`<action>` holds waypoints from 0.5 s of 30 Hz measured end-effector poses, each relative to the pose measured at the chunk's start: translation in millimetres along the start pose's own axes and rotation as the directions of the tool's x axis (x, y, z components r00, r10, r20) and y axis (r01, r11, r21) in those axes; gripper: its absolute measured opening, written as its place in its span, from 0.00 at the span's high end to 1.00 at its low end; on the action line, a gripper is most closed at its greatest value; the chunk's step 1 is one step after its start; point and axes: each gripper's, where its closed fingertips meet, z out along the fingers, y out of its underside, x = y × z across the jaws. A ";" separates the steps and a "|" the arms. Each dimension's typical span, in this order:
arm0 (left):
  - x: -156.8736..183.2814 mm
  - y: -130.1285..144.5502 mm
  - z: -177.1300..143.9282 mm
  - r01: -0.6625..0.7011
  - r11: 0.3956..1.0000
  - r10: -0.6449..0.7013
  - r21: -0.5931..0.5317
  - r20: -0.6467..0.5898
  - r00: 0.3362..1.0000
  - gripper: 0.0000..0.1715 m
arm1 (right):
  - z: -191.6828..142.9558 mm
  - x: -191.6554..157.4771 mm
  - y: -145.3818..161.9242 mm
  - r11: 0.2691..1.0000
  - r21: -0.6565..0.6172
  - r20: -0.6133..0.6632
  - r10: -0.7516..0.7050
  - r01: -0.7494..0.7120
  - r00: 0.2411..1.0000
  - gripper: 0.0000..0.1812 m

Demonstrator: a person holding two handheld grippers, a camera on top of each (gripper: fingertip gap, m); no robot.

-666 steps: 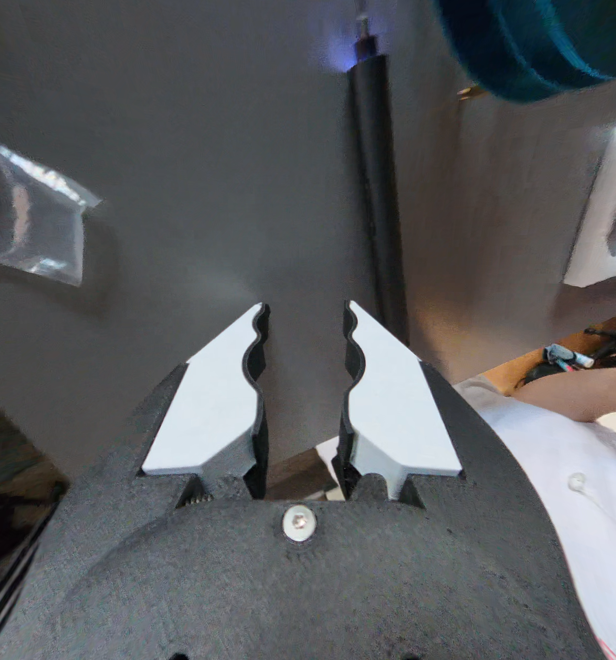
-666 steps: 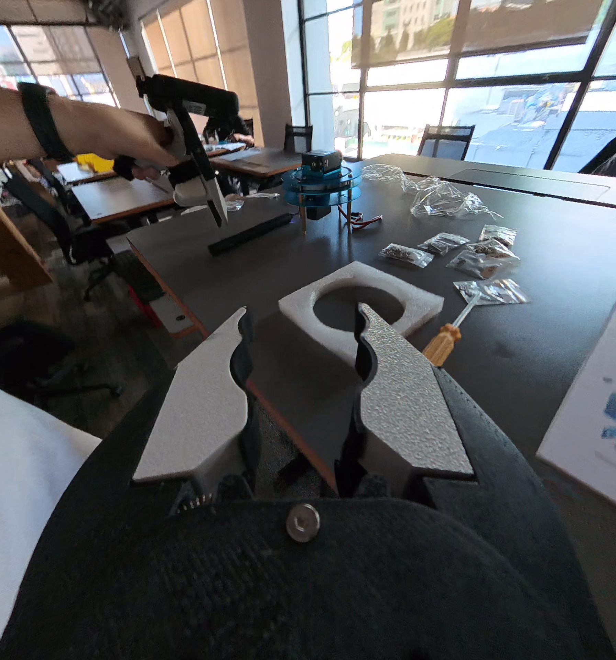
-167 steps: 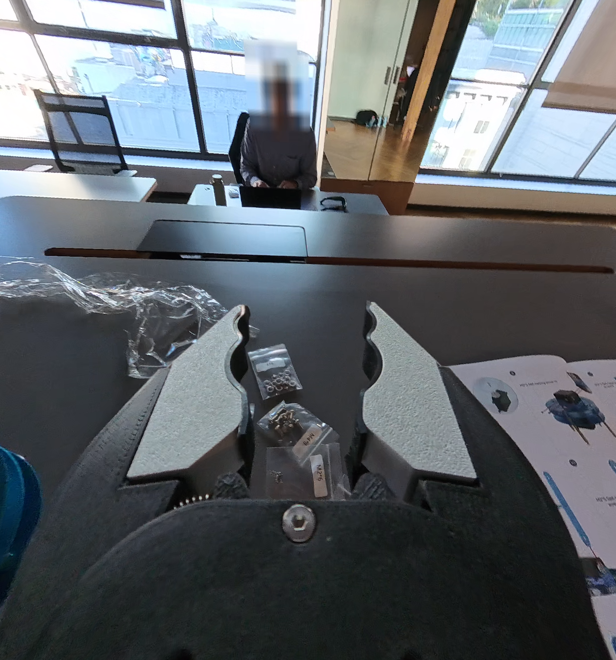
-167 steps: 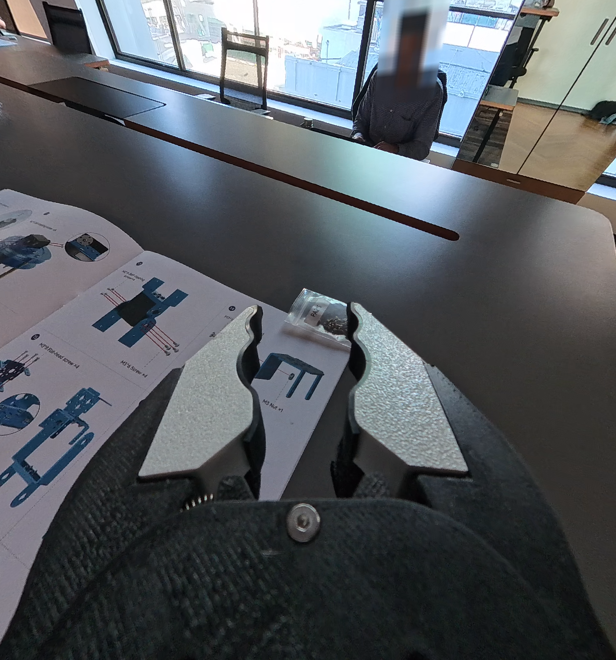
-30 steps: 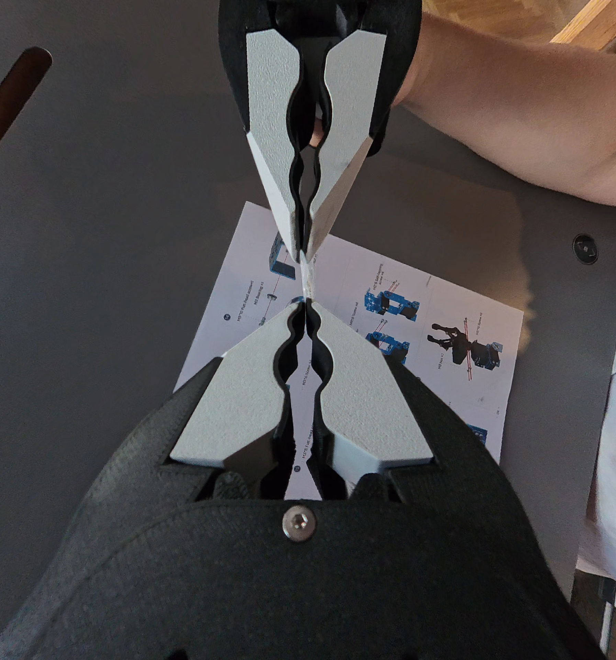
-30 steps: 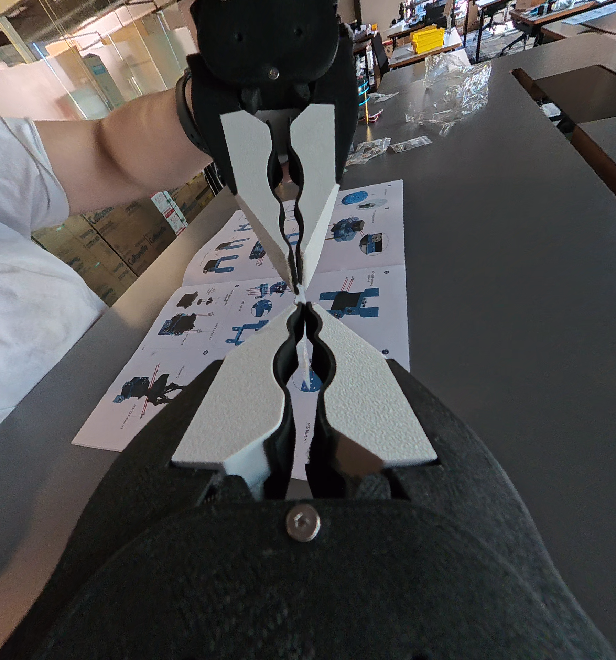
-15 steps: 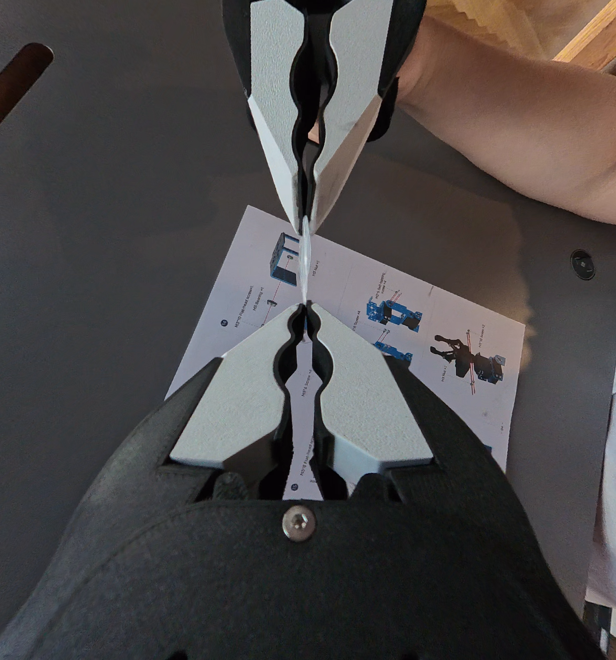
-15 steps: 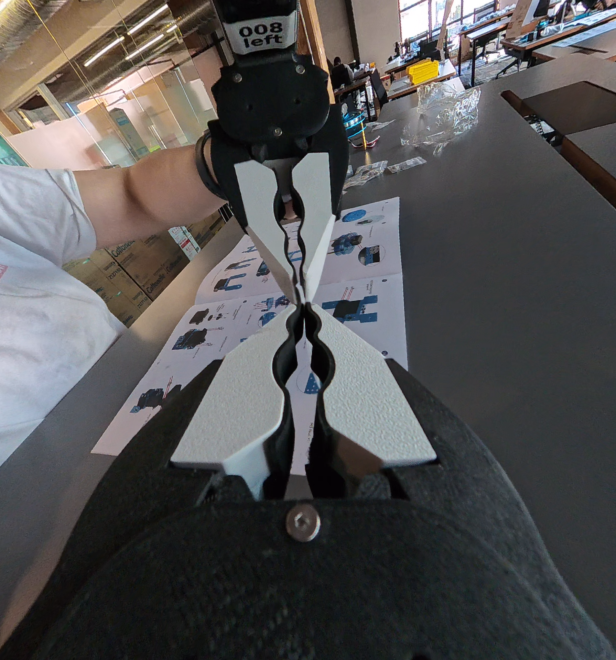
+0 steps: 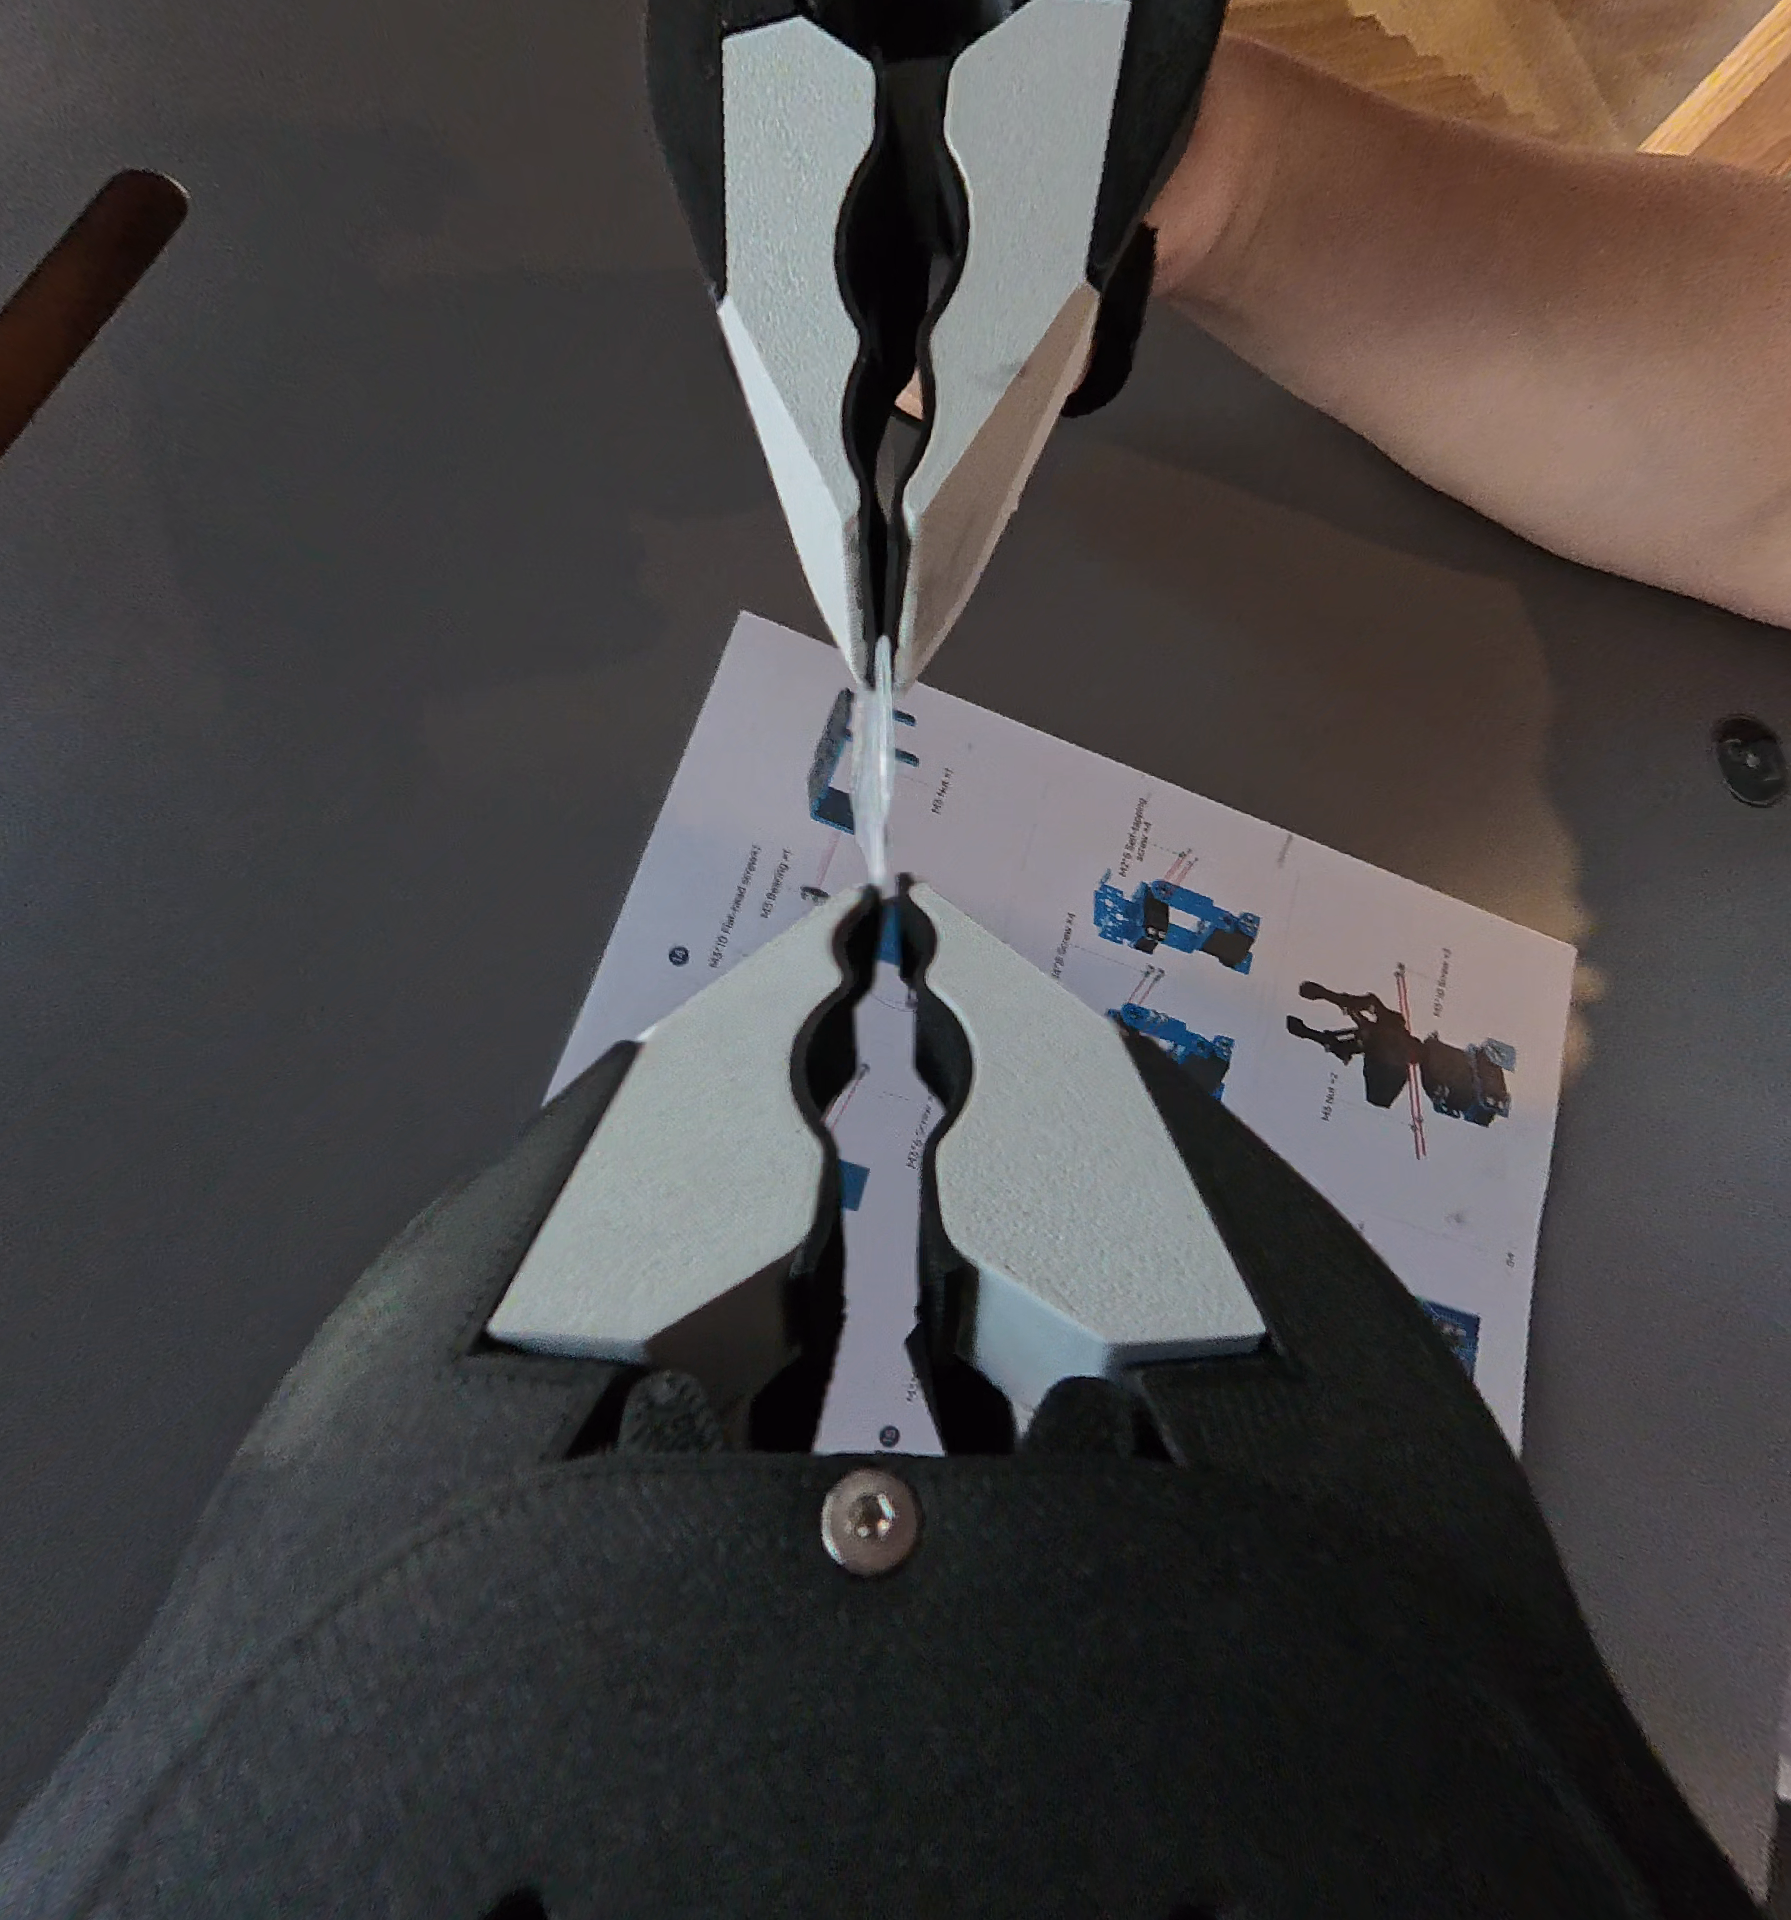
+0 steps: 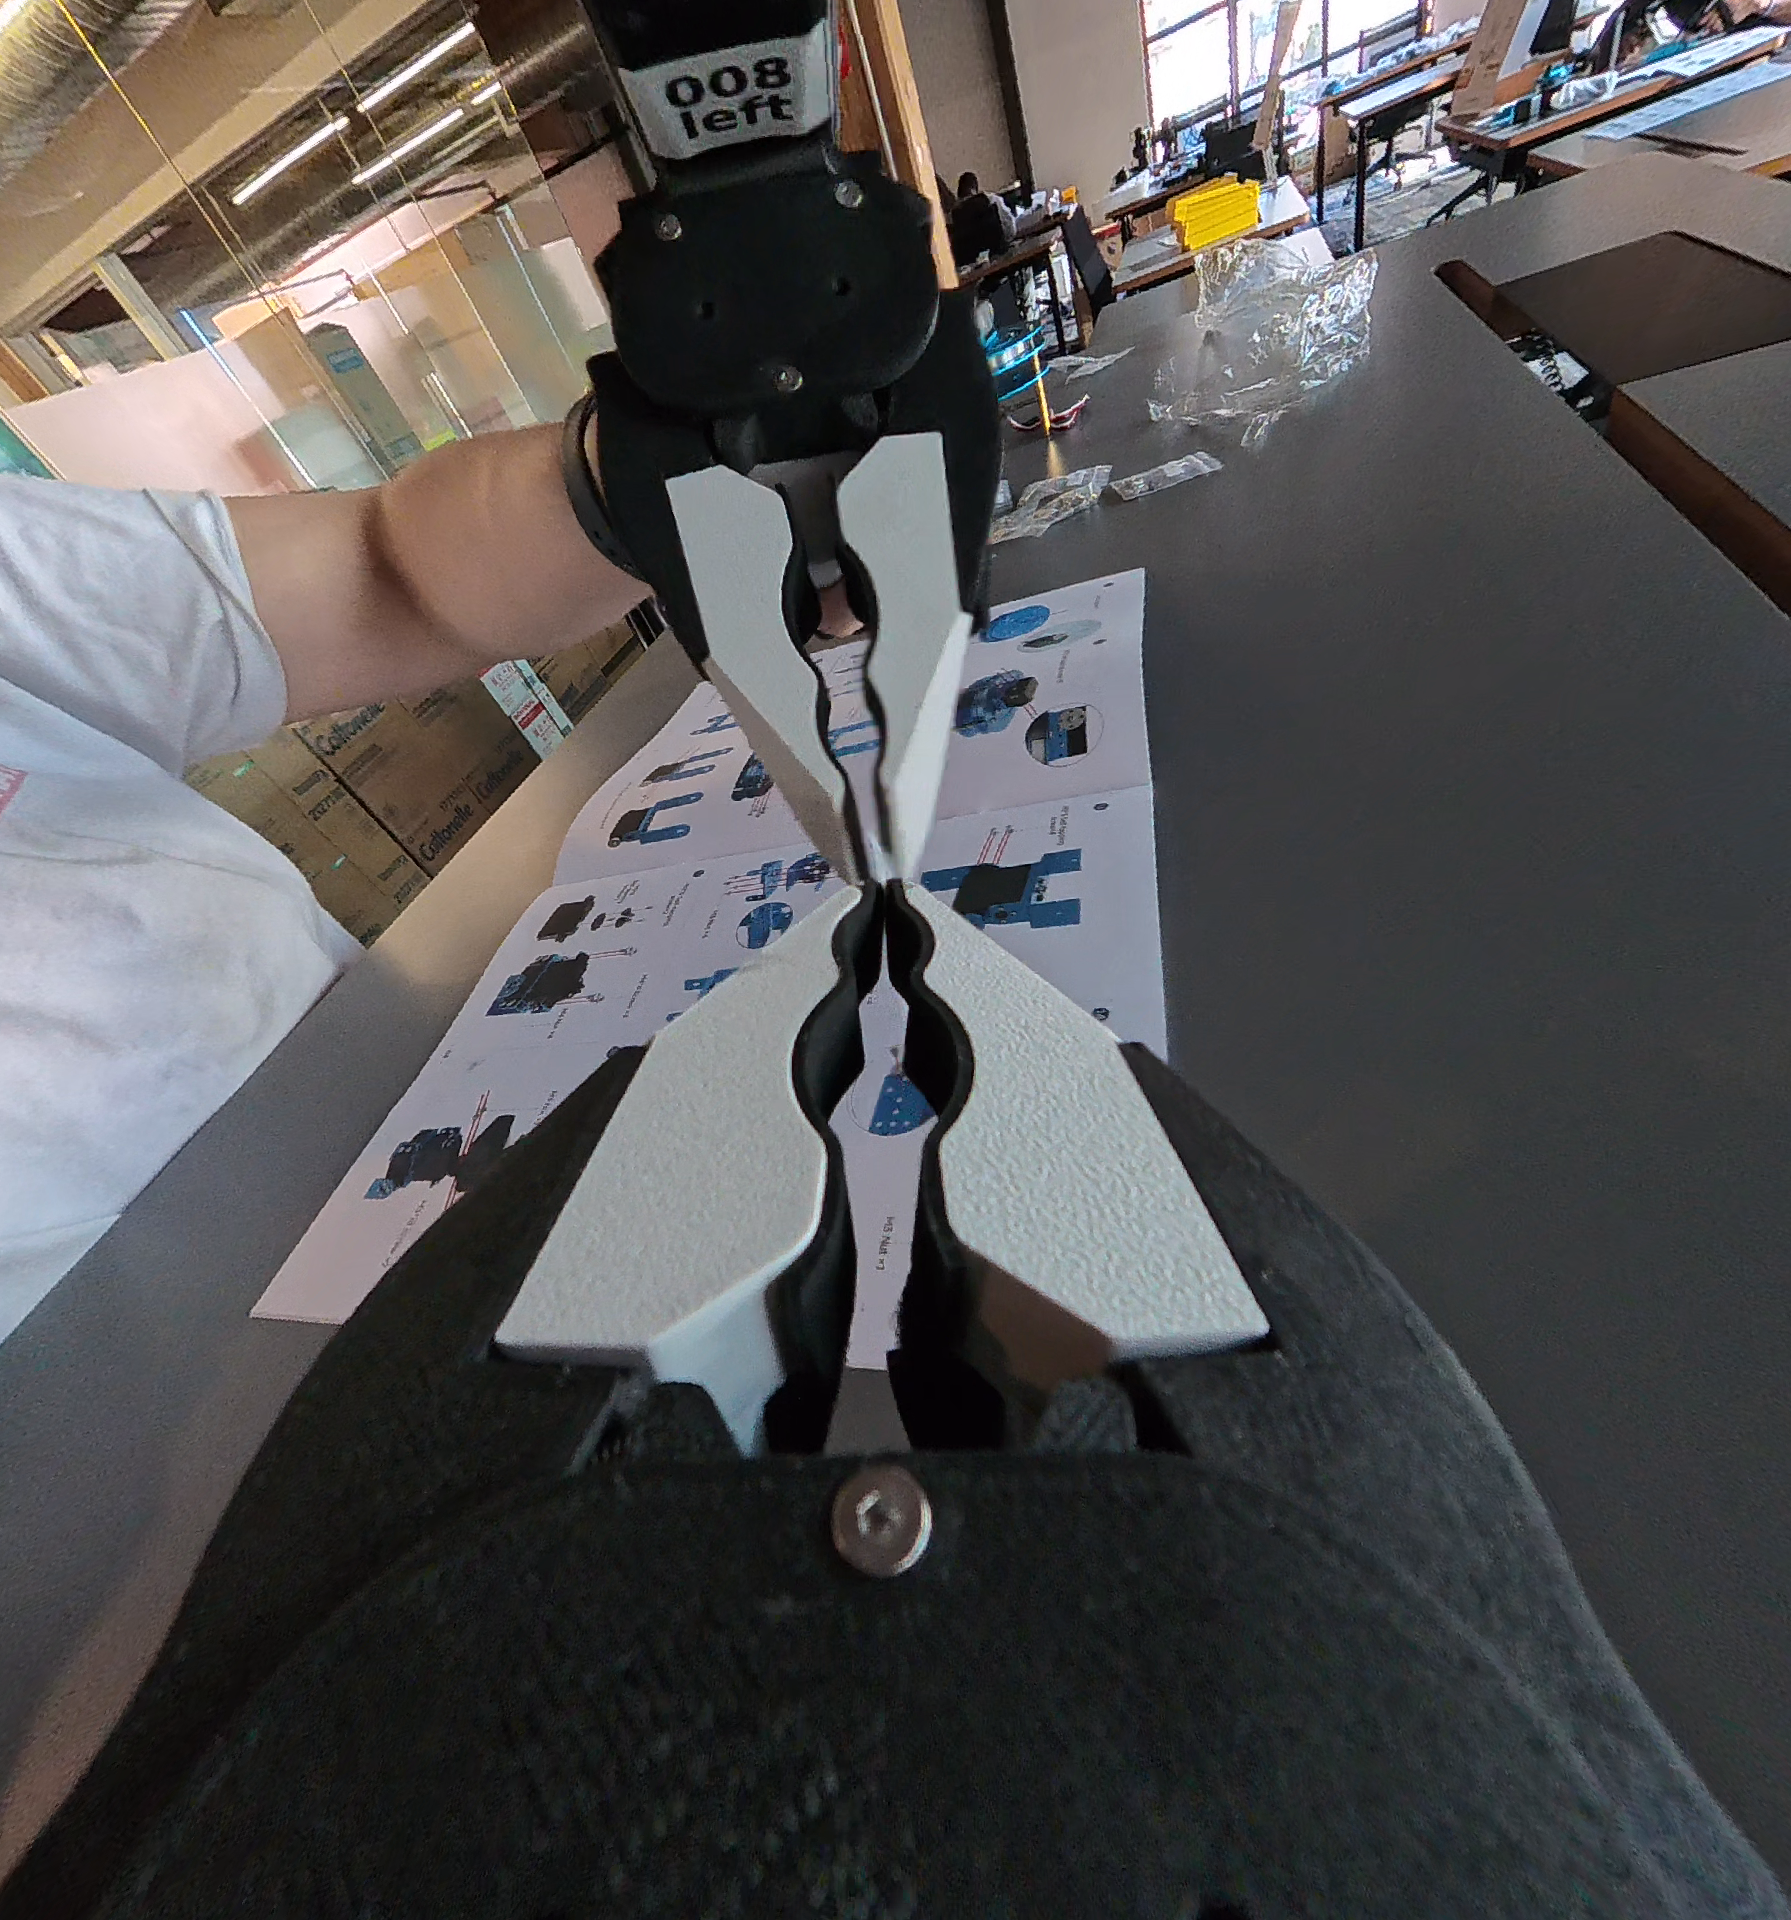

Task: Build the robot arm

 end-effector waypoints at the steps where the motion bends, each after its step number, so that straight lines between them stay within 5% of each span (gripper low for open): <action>1: -2.2 -2.1 1.2 0.007 1.000 -0.007 0.015 0.001 1.000 0.92 | -1.4 0.2 -0.1 1.000 0.003 -0.001 -0.001 0.001 1.000 1.00; 6: -1.8 -10.2 9.2 -0.006 0.998 0.011 0.065 -0.077 0.997 1.00 | -4.2 1.3 1.6 1.000 0.001 -0.010 0.004 -0.004 1.000 1.00; 15: -1.3 -2.1 18.2 -0.032 0.997 0.025 -0.068 -0.110 0.994 1.00 | -4.9 10.3 15.2 0.998 0.002 0.023 0.060 -0.060 0.998 1.00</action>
